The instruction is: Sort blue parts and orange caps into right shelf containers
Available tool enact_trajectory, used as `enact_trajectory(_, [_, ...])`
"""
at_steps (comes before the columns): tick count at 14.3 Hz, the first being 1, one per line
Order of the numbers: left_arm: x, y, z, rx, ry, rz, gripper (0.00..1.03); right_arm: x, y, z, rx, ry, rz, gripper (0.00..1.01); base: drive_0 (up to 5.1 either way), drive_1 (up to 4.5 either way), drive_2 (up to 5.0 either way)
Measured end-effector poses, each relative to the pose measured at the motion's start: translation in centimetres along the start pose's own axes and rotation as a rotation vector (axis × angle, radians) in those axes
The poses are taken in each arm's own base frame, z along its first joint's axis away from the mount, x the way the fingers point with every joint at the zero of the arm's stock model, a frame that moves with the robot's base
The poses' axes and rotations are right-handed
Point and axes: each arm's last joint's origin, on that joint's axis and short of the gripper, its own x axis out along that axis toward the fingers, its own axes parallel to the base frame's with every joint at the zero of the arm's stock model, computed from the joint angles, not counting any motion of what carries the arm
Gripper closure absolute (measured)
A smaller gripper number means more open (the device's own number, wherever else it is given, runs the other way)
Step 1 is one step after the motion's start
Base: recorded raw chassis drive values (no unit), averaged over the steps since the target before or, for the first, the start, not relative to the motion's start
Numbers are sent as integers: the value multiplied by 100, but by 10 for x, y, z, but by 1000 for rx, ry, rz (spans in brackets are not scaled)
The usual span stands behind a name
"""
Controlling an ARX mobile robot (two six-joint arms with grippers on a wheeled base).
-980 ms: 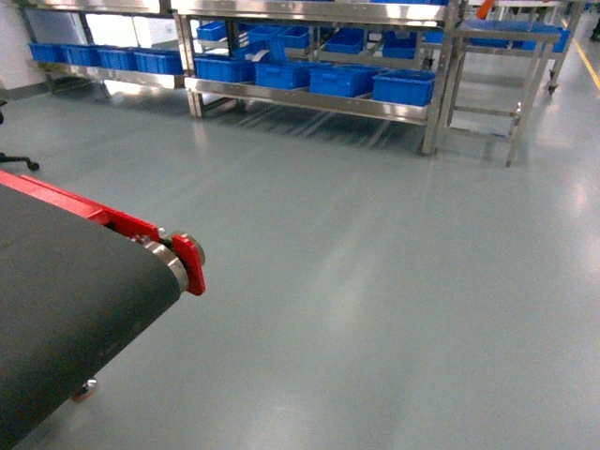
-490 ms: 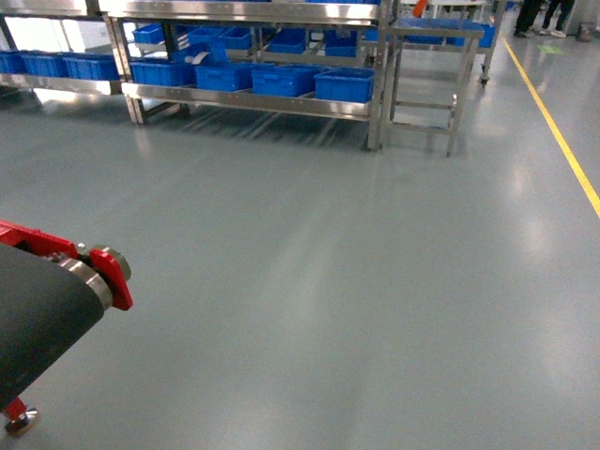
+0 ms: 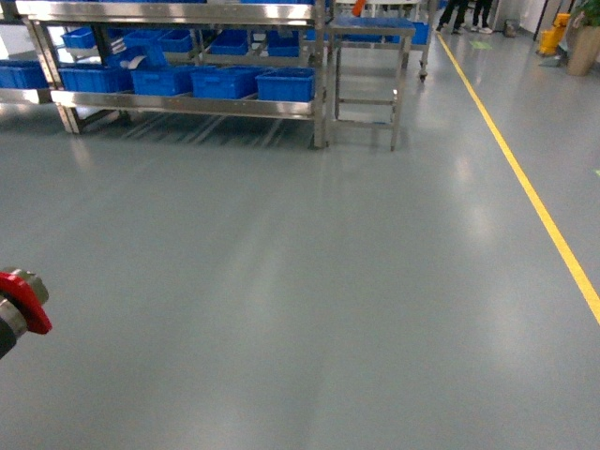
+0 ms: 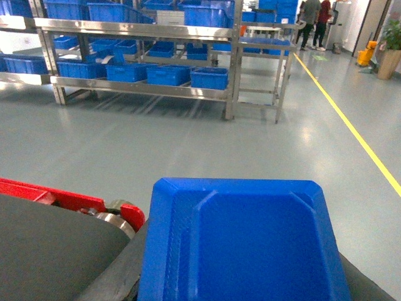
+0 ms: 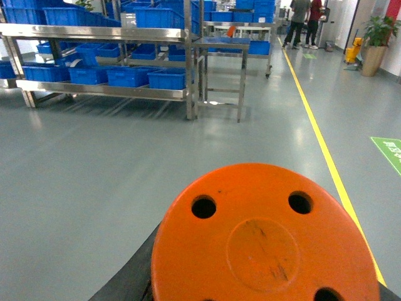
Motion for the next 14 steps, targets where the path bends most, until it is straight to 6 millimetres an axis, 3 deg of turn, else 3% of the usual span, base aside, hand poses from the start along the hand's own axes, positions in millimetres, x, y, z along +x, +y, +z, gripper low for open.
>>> enact_trajectory(5, [0,0,0,0,0,0,61,0,0,0,0,0,0,58,-142,-142,-142])
enact_trajectory(14, [0,0,0,0,0,0,61,0,0,0,0,0,0,58,-27,385,-439])
